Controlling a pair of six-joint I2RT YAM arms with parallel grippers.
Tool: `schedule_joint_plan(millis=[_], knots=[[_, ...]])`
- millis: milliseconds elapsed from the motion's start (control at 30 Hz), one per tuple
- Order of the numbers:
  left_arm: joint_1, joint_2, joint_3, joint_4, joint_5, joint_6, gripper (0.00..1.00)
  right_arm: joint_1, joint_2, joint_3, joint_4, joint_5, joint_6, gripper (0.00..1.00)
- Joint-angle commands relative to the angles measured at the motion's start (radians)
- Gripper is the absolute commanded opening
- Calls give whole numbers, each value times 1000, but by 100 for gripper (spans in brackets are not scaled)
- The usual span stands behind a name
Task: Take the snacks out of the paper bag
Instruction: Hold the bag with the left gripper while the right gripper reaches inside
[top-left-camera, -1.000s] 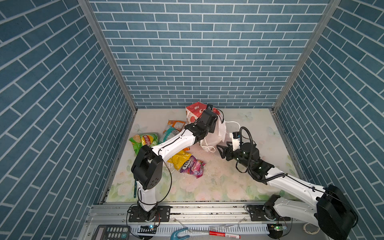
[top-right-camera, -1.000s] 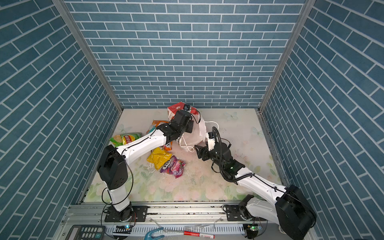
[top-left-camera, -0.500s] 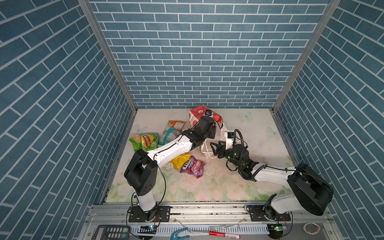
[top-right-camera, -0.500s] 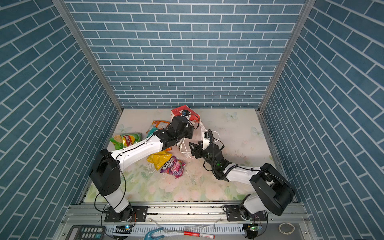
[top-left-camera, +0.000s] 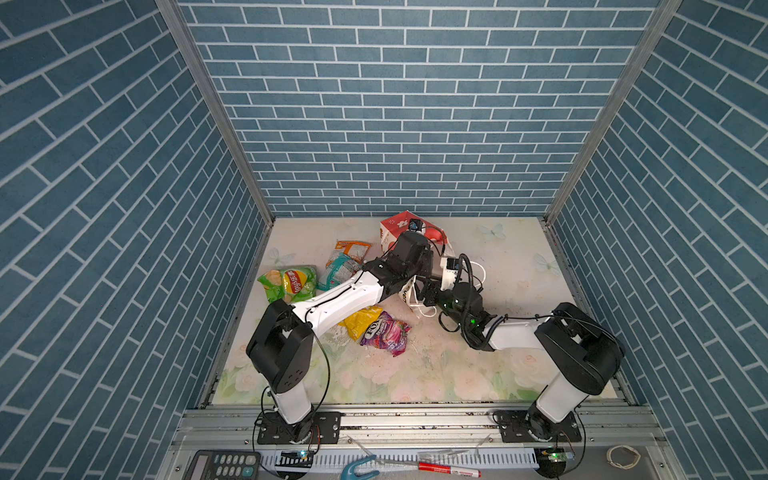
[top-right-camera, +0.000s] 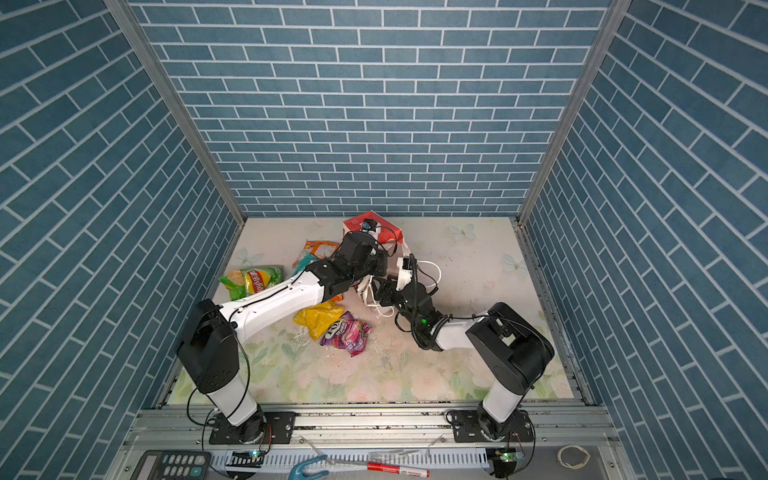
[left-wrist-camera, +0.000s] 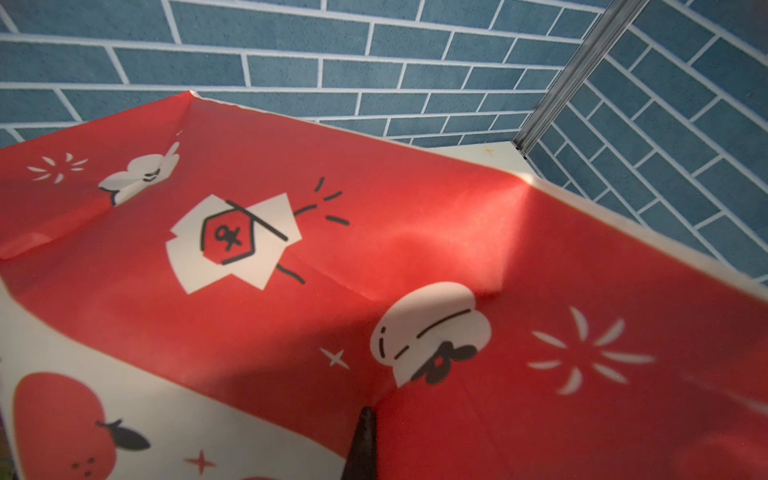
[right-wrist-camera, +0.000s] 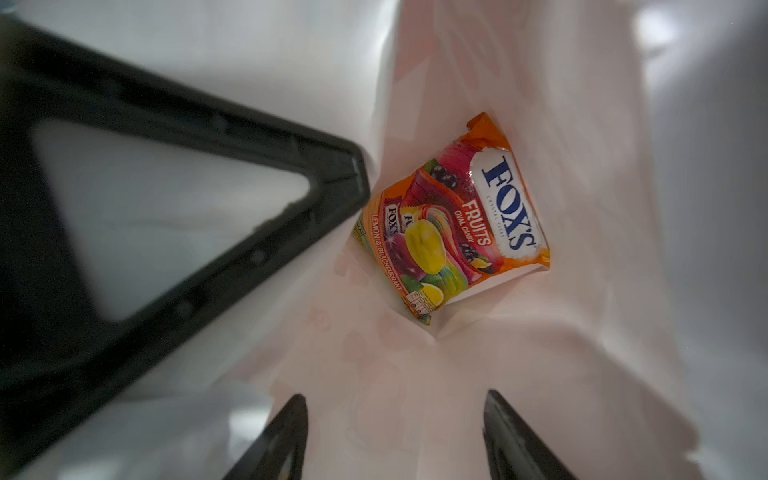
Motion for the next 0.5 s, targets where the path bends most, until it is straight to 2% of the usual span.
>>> schedule_joint_plan(millis=[0, 167, 367, 467], knots=[[-8, -18, 61, -62, 23, -9, 0, 11, 25, 36, 42, -26, 14, 65], [-8, -8, 120, -106, 53, 5, 0, 17, 64, 80, -21, -18, -22, 65], [-9, -42, 104, -118, 45, 27, 0, 10, 131, 167, -43, -42, -26, 72], [-12, -58, 86, -119, 43, 32, 0, 2, 147, 184, -47, -9, -4, 79]])
